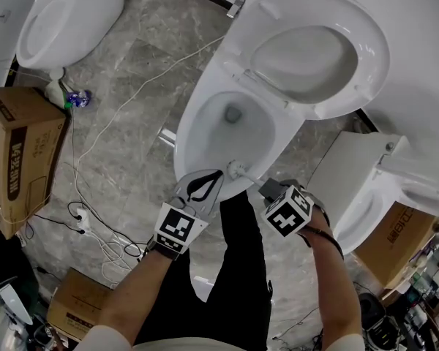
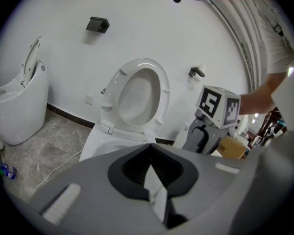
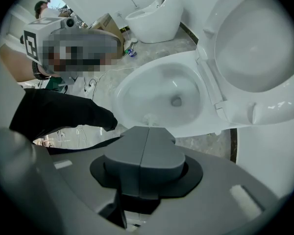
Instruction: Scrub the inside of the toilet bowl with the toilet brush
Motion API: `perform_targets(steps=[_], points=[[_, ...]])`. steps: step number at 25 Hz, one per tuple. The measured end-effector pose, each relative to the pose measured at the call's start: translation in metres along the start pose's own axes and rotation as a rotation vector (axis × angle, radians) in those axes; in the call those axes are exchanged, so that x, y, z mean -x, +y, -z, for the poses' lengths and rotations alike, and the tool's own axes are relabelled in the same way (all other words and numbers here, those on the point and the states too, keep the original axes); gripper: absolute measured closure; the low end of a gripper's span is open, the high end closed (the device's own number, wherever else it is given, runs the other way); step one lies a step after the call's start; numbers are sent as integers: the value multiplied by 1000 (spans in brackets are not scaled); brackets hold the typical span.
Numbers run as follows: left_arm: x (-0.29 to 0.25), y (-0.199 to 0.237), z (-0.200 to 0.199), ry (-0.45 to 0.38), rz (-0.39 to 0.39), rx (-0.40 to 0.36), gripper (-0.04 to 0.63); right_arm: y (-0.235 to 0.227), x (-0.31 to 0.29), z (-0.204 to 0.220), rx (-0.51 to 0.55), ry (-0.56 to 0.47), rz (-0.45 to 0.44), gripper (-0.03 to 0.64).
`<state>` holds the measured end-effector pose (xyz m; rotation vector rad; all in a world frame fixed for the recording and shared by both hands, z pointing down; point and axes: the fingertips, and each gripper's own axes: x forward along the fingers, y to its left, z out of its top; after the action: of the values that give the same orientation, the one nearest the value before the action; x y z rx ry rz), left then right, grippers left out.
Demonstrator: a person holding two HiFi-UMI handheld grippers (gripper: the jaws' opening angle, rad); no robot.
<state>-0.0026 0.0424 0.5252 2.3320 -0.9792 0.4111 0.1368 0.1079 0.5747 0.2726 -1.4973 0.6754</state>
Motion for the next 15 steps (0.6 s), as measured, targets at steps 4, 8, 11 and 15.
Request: perform_targets(steps=[4, 8, 11, 15], points=[[-5, 3, 2, 4, -10, 26, 589, -10, 3, -5, 46, 34, 34, 451], [-6, 6, 2, -5, -14, 39, 589, -23, 7, -5, 100, 91, 100, 451], [-7, 6, 1, -7, -16, 42, 589, -34, 9, -8, 140, 114, 177, 451], [-7, 6, 0, -9, -13, 41, 589, -42, 11, -10, 208, 132, 296, 451]])
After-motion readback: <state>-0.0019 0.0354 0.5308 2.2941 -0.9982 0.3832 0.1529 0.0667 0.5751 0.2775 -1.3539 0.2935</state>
